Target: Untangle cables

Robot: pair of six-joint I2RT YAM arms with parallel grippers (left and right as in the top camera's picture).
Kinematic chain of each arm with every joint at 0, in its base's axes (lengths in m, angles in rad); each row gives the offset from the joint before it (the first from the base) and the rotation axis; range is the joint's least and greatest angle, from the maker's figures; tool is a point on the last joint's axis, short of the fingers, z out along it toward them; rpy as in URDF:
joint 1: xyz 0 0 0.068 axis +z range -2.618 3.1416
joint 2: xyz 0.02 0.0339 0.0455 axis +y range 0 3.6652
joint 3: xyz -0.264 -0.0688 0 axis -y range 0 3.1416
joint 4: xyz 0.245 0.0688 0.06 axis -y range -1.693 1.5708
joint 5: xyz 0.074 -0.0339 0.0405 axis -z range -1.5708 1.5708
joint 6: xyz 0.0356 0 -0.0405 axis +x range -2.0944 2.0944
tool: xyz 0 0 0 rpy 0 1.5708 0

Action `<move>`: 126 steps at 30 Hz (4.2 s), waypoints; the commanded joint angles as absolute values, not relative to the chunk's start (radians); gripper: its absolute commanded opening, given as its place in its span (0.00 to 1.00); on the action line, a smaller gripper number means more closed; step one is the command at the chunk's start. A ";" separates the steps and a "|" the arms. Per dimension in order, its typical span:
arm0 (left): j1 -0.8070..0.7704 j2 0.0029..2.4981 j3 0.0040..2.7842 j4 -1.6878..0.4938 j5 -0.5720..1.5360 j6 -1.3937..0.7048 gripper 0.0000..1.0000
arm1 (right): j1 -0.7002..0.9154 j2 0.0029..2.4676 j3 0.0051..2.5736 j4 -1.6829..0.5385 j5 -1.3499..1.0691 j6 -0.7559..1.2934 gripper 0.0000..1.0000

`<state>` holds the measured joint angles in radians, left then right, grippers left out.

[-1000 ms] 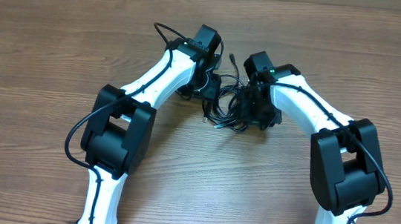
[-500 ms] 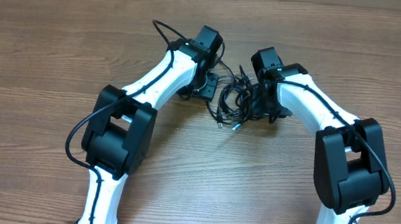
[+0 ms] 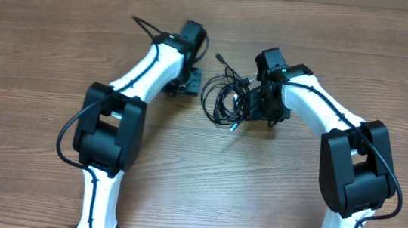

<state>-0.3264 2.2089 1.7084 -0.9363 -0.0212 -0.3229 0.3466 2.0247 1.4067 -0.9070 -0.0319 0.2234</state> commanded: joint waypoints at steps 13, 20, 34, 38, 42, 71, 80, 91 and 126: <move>-0.293 2.218 1.711 -0.899 0.578 0.005 0.53 | 0.338 2.024 1.432 -0.944 -0.118 0.212 0.49; -0.371 2.251 1.704 -0.847 0.373 -0.168 0.63 | 0.330 2.024 1.426 -0.956 -0.149 0.215 0.51; -0.382 2.339 1.755 -0.902 0.194 -0.233 0.10 | 0.329 2.028 1.391 -0.952 0.097 0.374 0.50; -0.345 2.339 1.773 -0.966 0.036 -0.271 0.09 | 0.330 2.028 1.372 -0.934 0.112 0.374 0.50; -0.310 2.339 1.776 -0.999 0.026 -0.295 0.09 | 0.330 2.028 1.367 -0.926 0.091 0.356 0.50; -0.185 2.339 1.776 -1.043 0.202 -0.287 0.06 | 0.323 2.028 1.363 -0.961 -0.374 0.140 0.59; -0.292 2.339 1.776 -1.023 0.318 -0.269 0.04 | 0.322 2.028 1.363 -0.857 -0.360 0.128 0.58; -0.388 2.339 1.776 -0.985 0.355 -0.270 0.05 | 0.322 2.028 1.362 -0.850 -0.256 0.154 0.50; -0.361 2.339 1.776 -0.996 0.030 -0.318 0.04 | 0.323 2.091 1.345 -0.991 0.191 0.186 0.48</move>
